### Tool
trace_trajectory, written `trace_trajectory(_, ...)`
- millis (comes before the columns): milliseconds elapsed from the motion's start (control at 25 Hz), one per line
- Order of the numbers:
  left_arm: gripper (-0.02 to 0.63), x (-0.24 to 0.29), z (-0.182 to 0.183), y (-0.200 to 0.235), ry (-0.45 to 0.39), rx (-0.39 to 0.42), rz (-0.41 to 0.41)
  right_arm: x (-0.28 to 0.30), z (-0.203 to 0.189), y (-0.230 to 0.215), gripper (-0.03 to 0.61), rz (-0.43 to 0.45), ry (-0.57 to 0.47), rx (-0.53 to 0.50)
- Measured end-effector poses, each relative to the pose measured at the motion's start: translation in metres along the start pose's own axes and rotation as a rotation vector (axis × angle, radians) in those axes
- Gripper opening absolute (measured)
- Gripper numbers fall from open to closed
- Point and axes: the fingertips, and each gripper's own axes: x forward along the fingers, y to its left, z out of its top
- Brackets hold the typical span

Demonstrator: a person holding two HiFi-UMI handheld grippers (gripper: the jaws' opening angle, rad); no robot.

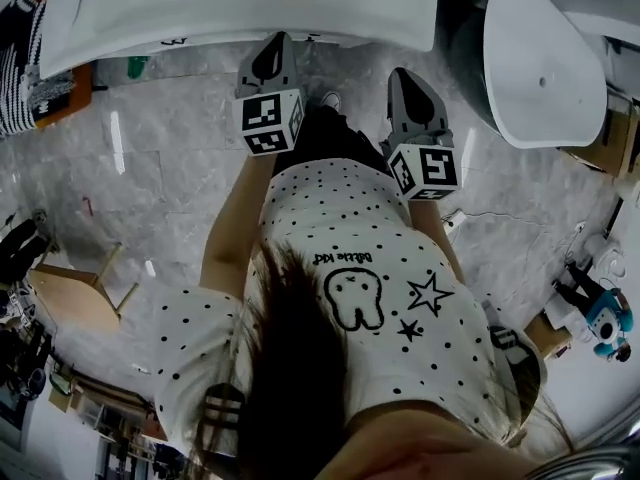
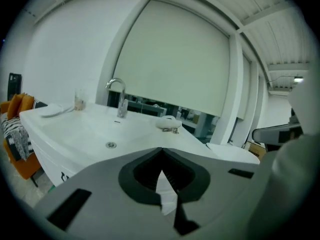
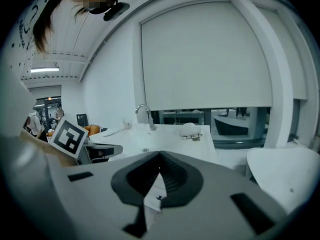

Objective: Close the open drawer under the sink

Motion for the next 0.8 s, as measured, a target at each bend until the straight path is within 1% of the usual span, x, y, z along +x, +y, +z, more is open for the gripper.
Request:
trace_trajectory(80,0.005,-0.007,0.013,-0.007,-0.023,0.018,-0.023,0.000,0.004,-0.003,0.012,-0.002,-0.014,-0.007)
trace_trajectory(280,0.005,-0.031,0.046,-0.020,-0.045,0.049,-0.058,-0.005,0.022,-0.011,0.012,-0.020,-0.046,-0.014)
trace_trajectory(480,0.005,-0.065,0.078,-0.019,-0.102,0.080,-0.069,-0.011,0.042,-0.005,0.012,-0.047,-0.076,-0.025)
trace_trajectory(560,0.005,-0.072,0.083,-0.010,-0.122,0.096,-0.065,-0.006,0.044,0.000,0.012,-0.059,-0.083,-0.029)
trace_trajectory(680,0.005,-0.077,0.080,0.013,-0.134,0.106,-0.064,0.009,0.041,0.015,0.012,-0.066,-0.095,-0.037)
trace_trajectory(800,0.005,-0.080,0.073,0.018,-0.143,0.114,-0.070,0.014,0.038,0.017,0.012,-0.070,-0.098,-0.054)
